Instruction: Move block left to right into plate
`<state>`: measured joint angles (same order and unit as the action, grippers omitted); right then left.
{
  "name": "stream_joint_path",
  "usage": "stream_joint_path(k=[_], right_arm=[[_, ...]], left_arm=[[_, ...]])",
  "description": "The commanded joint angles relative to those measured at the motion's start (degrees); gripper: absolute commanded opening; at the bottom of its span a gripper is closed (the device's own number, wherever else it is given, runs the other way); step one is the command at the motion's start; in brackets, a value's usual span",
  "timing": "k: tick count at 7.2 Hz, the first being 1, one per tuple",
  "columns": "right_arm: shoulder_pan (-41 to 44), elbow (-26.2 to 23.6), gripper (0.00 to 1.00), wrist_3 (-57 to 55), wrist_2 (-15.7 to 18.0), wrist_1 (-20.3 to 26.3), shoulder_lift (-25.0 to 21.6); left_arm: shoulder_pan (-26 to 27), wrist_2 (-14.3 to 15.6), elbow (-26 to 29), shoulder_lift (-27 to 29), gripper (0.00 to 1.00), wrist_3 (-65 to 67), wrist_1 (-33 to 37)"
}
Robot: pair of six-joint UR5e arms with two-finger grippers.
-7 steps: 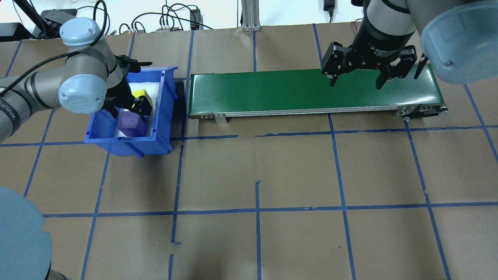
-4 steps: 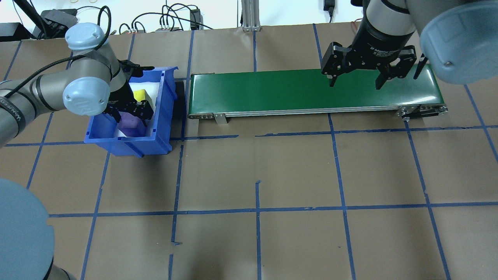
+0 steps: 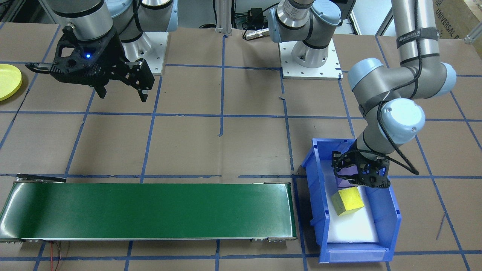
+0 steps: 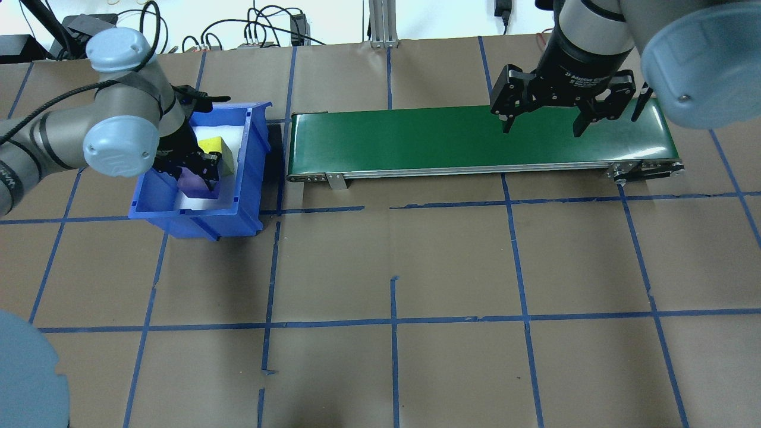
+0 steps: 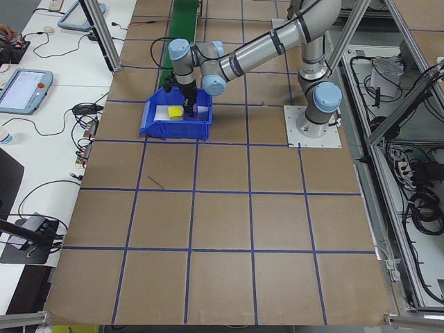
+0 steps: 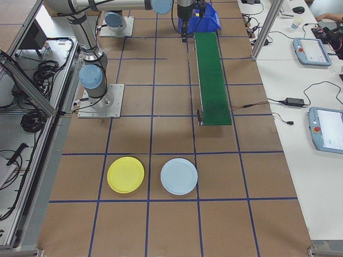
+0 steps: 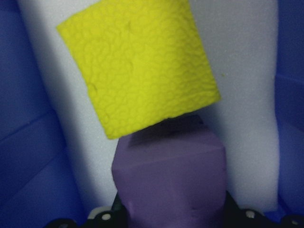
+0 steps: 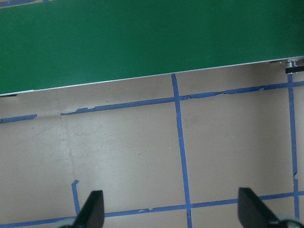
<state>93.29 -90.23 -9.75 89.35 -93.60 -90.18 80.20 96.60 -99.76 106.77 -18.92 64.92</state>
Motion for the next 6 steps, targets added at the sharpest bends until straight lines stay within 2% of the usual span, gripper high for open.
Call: stream_joint_path(k=[1,2,3,4,6], right_arm=[[-0.04,-0.55,1.00,0.00,0.03,0.00,0.00],[-0.13,-0.56,1.00,0.00,0.03,0.00,0.00],[-0.13,-0.56,1.00,0.00,0.03,0.00,0.00],[-0.13,-0.56,1.00,0.00,0.03,0.00,0.00],[-0.13,-0.56,1.00,0.00,0.03,0.00,0.00]], left_arm=[[1.44,-0.88,1.58,-10.66,0.26,-0.15,1.52],[2.06,-3.93,3.59,-12.62,0.26,-0.50,1.52],[2.85,-11.44,4.92,-12.64,0.27,-0.85,0.56],[4.08,-14.48,5.28,-12.38,0.27,-0.15,0.38],[9.16,-14.42,4.23,-10.03,0.28,7.44,0.29]])
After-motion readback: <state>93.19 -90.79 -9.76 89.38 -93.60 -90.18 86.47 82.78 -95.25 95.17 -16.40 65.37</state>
